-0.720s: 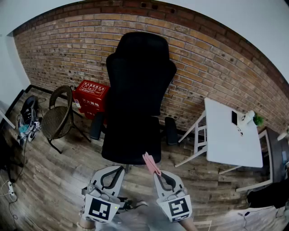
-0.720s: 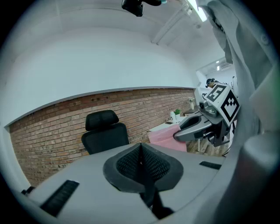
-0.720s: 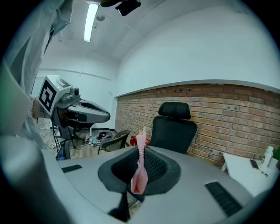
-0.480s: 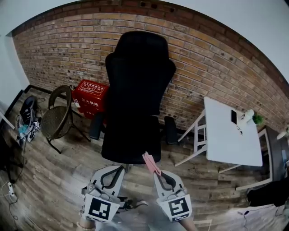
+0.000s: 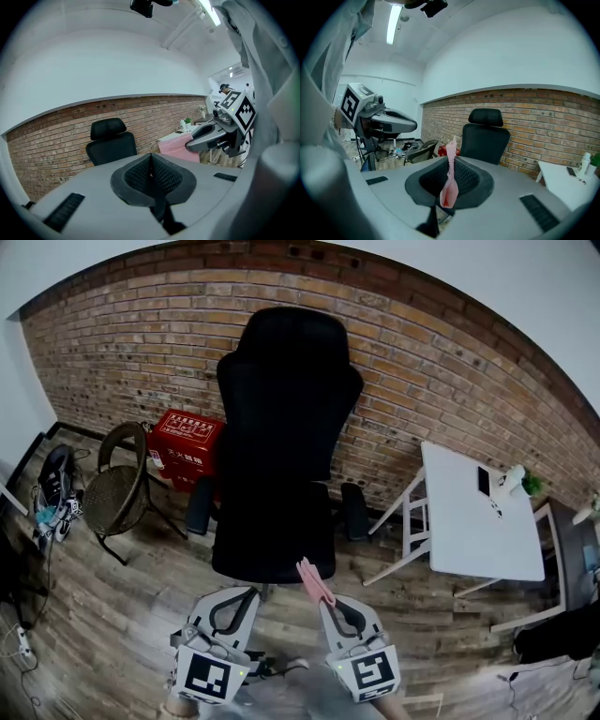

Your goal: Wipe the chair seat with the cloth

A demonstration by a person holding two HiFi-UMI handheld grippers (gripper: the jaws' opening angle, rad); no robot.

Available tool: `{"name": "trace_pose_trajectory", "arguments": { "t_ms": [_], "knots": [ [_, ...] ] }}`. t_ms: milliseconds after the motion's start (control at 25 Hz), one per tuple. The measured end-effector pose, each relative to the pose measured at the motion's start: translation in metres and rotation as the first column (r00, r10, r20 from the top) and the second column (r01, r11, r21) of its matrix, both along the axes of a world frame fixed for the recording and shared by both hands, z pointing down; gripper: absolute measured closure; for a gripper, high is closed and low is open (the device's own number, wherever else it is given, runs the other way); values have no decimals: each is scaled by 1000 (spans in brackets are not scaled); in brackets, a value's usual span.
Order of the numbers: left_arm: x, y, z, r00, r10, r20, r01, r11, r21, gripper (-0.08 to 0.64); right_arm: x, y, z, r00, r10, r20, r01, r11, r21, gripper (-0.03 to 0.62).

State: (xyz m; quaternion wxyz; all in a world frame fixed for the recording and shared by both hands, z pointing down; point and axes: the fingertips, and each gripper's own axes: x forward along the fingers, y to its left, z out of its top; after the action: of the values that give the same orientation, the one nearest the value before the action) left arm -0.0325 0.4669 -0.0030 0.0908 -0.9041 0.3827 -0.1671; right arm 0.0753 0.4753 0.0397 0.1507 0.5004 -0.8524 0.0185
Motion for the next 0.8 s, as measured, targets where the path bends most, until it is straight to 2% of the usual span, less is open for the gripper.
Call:
{"name": "trace_pose_trajectory", "arguments": {
  "t_ms": [600, 800],
  "knots": [
    [-44, -6, 1, 996, 85, 7, -85, 996, 18, 541, -44, 10, 3, 995, 97, -6, -97, 995, -3, 537],
    [-45, -8, 5, 996, 92, 4, -92, 996, 10, 541, -41, 9, 10, 992, 126, -4, -127, 992, -26, 537]
  ]
}}
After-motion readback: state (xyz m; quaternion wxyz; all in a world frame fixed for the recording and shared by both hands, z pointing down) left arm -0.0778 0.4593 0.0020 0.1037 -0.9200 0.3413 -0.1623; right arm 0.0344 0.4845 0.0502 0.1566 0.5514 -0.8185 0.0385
